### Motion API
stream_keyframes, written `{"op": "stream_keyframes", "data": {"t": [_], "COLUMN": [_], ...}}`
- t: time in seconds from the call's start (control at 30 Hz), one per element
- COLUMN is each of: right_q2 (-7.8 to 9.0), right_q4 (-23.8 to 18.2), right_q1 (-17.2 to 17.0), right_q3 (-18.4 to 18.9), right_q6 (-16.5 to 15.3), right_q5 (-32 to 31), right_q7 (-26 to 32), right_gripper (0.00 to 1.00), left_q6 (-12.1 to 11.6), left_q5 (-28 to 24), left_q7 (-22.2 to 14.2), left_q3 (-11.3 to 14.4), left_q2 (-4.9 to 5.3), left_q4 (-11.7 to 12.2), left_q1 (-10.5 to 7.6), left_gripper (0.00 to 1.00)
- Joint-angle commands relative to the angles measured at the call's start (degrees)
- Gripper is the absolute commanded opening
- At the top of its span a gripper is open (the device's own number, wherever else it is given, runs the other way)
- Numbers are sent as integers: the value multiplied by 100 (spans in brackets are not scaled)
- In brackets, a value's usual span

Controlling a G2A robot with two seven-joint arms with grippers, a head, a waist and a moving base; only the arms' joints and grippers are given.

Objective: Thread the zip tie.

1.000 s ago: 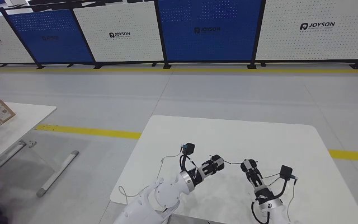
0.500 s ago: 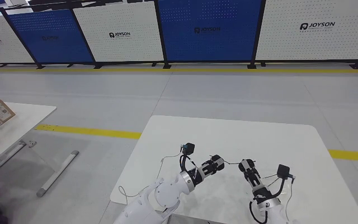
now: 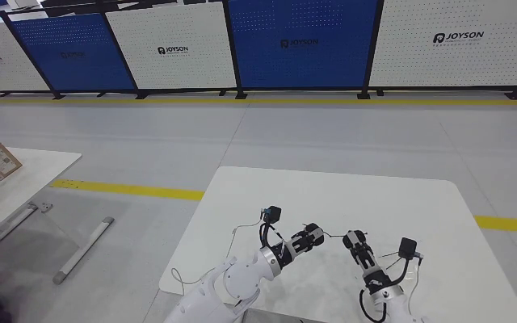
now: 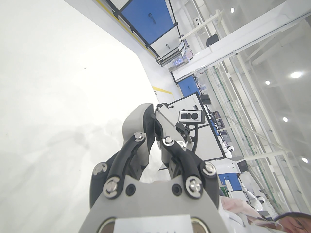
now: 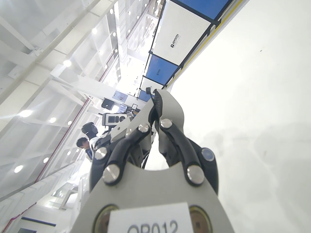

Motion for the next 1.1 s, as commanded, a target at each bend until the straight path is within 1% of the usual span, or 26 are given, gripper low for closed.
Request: {"op": "stream_keyframes", "data": {"t": [0.0,0.23,0.7,0.9,1.07], "right_q2": [-5,-24,-33,-47,-60], "right_q4": [-1,19,-11,-48,-5], "right_q1": [-13,28,25,53,102], "right_q3": [-1,-18,-15,-55,-73], "right_q6": [1,51,48,101,80], "right_q5": [4,11,19,-17,133], "right_q7": [9,112,92,227,409], "right_gripper": [0,0,0,0,0], "left_q6": [0,0,-1,-84,-216], "left_q5": [0,0,-10,-139,-250], "left_q7": [0,0,3,-69,-110], "left_q3": [0,0,9,-1,-36], "left_q2": [0,0,-2,-8,-6], "left_q4": [0,0,-2,-10,-37], "left_q1": [0,0,7,16,45], "left_gripper": [0,0,0,0,0]}}
